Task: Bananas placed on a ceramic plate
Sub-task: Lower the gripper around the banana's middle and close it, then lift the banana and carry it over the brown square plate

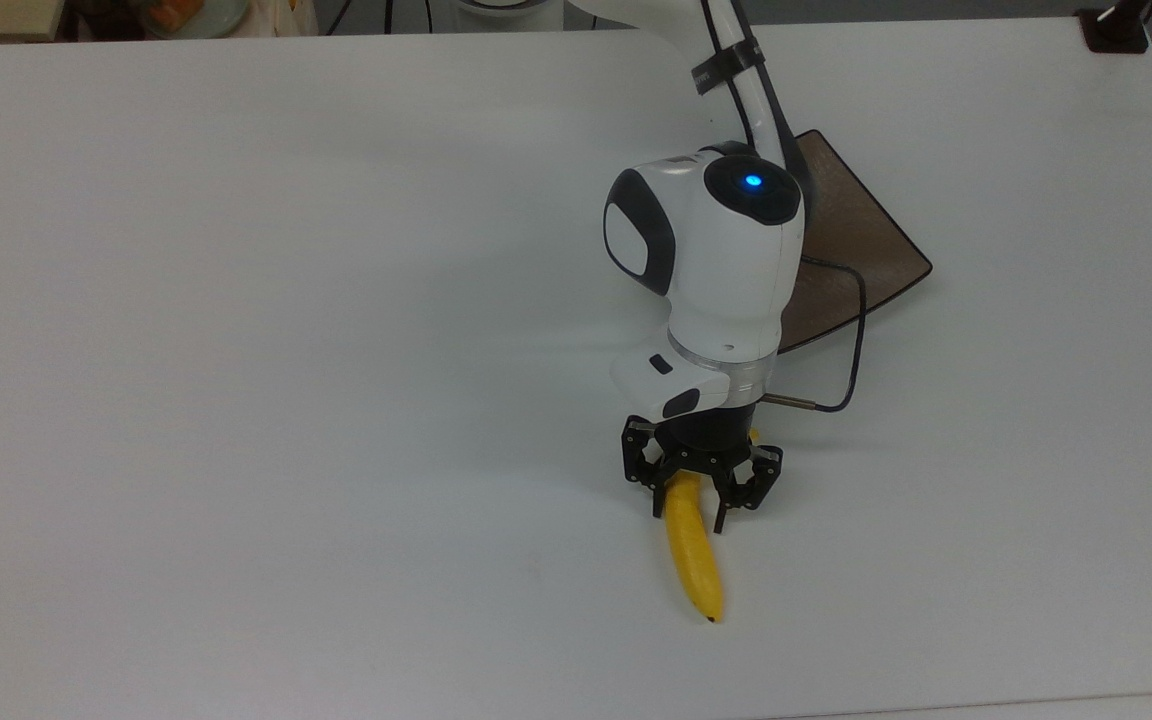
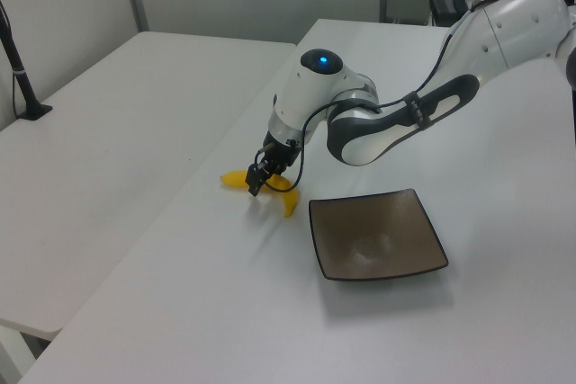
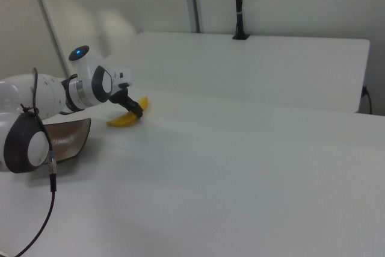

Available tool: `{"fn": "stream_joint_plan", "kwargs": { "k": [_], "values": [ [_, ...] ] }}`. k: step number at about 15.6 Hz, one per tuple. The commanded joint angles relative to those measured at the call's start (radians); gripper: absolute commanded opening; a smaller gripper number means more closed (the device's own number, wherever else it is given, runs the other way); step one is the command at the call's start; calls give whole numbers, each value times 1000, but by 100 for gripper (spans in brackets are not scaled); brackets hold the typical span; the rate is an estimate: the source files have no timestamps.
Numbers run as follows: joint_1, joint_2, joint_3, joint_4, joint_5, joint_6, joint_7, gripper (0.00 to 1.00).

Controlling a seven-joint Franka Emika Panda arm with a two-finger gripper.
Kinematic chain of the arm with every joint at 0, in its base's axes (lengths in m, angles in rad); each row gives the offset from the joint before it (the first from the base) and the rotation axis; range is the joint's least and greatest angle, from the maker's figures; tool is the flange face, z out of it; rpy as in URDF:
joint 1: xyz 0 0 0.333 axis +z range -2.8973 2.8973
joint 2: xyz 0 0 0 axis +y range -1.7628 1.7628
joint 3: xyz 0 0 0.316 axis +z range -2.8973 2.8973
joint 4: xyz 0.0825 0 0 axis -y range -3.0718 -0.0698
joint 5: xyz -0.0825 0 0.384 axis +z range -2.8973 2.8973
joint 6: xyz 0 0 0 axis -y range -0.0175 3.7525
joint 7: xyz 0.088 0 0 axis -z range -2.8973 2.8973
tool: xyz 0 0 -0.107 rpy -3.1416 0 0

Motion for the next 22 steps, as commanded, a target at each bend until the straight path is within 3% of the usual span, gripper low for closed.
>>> {"fn": "stream_joint_plan", "kwargs": {
  "k": [1,5,10,17,22],
  "values": [
    [2,6,4,9,-33,-3,19,8],
    [-1,-2,4,8,-38,-11,16,11],
    [-20,-128,23,-66,-19,-69,-45,11],
    [-40,-417,30,-314,207,-204,-252,11],
    [-40,-645,78,-579,229,-204,-274,11]
  ]
}}
